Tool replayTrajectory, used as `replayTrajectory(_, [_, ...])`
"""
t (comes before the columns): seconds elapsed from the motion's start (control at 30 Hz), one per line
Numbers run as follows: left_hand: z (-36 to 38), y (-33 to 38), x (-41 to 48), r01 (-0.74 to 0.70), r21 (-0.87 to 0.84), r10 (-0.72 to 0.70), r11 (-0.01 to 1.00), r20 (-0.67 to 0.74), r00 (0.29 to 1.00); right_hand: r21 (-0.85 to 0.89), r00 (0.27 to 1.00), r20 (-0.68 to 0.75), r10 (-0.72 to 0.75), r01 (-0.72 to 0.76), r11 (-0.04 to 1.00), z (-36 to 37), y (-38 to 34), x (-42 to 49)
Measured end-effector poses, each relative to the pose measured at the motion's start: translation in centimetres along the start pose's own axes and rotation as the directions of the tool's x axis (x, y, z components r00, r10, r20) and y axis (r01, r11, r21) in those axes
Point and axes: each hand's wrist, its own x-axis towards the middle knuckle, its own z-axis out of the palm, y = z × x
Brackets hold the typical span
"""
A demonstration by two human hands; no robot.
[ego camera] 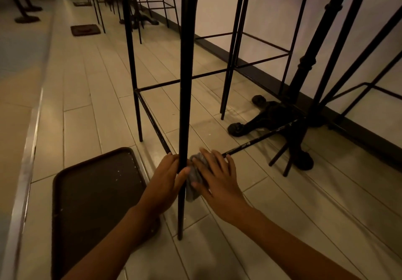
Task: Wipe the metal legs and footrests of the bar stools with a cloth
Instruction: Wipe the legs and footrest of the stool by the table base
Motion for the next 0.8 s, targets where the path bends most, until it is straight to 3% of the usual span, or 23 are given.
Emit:
replayTrajectory(0.07, [0.7,0.2,-0.1,0.036,-0.06,-0.038,0.998,-0.039,0.999,-0.033,0.994,-0.099,0.041,-0.044,0.998,1.6,0.0,0.2])
replayTrajectory(0.13, [1.2,0.8,-0.3,0.049,-0.103,-0.06,0.993,-0.099,0.993,0.081,0.979,-0.176,0.1,-0.087,0.993,2.5,-0.8,0.2])
replayTrajectory(0.2, [1.5,1.1,-0.4,0.034,-0.11,-0.05,0.993,-0.153,0.987,0.212,0.958,-0.267,0.108,-0.05,0.976,3.4,-1.9,0.1])
replayTrajectory(0.3, [2.1,1.0,-0.4,-0.019,-0.027,0.013,0.999,-0.201,0.979,0.275,0.923,-0.374,0.093,0.014,0.961,4.3,-2.7,0.1])
replayTrajectory(0.47, [2.4,0.3,-0.5,-0.014,0.033,0.022,0.999,-0.252,0.967,0.15,0.9,-0.43,-0.073,0.151,0.977,4.7,-0.8,0.6])
replayTrajectory(0.57, [2.5,0.2,-0.6,0.0,0.047,0.012,0.999,-0.255,0.967,0.049,0.892,-0.436,-0.122,0.159,0.986,4.8,0.0,0.7])
replayTrajectory(0.8, [2.4,-0.1,-0.5,-0.024,0.099,0.049,0.995,-0.256,0.965,0.019,0.893,-0.444,0.074,-0.073,0.997,4.4,-0.9,0.6])
